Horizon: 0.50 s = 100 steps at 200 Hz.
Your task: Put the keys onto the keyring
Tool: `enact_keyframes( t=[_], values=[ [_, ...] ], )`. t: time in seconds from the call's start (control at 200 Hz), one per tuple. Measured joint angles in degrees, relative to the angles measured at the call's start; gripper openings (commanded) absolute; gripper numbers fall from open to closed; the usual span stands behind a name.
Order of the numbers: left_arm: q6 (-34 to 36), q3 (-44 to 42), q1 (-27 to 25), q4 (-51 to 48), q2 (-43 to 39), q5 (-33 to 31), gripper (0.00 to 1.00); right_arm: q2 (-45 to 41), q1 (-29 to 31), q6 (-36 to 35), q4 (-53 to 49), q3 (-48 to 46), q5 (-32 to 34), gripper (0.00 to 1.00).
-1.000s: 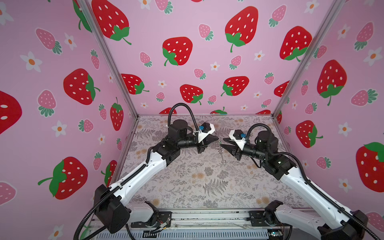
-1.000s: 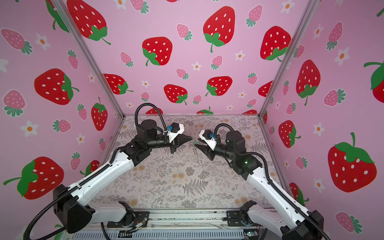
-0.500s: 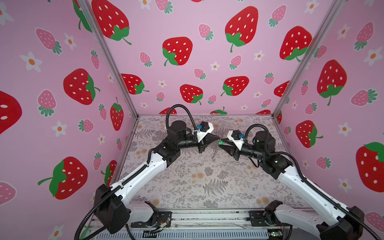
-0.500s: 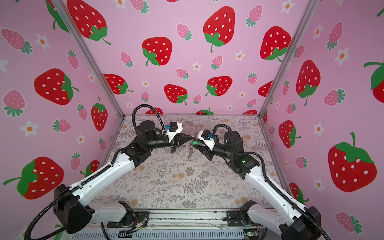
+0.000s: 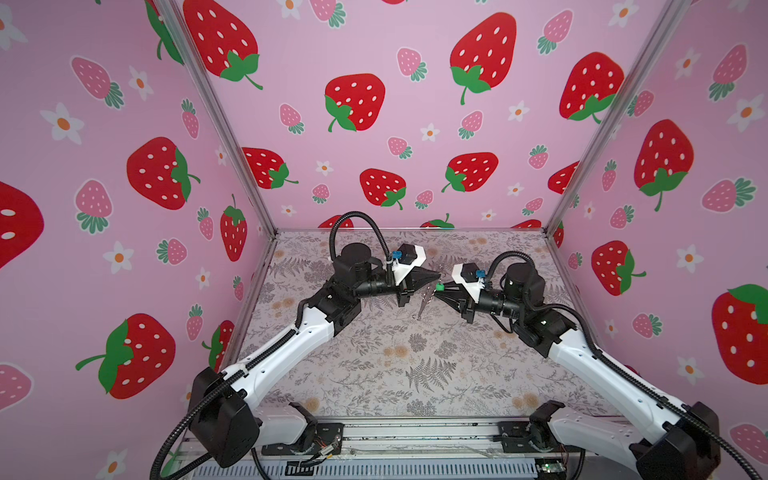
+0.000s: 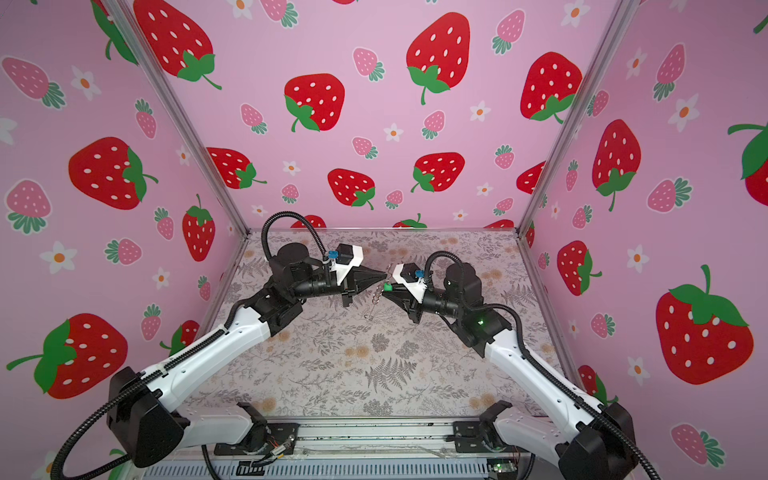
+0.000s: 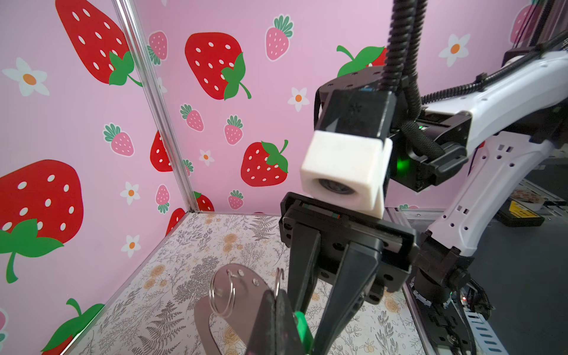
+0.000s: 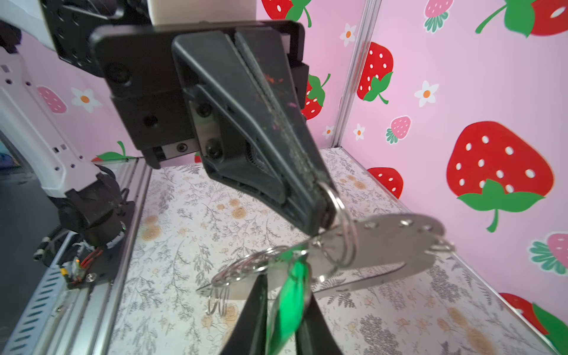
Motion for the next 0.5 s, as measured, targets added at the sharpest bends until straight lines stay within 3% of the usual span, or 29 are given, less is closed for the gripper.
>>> enact_keyframes(
  t=[0.195,0.5],
  values=[
    [0.44,-0.22,0.0,-0.33,-0.17,0.46,0.0,-0.17,0.0,0.48,1.16,-0.55,-0.35,0.0],
    [6.45,-0.15,0.0,-6.34,-1.79,-0.17,0.0,-2.27,0.0,-2.64,-5.09,0.48,1.77,0.0]
  ],
)
